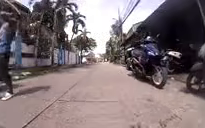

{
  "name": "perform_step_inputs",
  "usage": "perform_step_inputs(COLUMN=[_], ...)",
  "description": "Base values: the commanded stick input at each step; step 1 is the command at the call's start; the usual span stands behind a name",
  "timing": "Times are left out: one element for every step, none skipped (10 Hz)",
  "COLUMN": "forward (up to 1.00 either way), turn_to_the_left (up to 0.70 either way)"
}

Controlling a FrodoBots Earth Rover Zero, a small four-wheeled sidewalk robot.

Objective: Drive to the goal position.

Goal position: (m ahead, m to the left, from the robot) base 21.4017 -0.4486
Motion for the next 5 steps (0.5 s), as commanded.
perform_step_inputs(forward=[0.70, 0.70, 0.70, 0.70, 0.70], turn_to_the_left=[0.00, 0.00, 0.00, 0.00, 0.00])
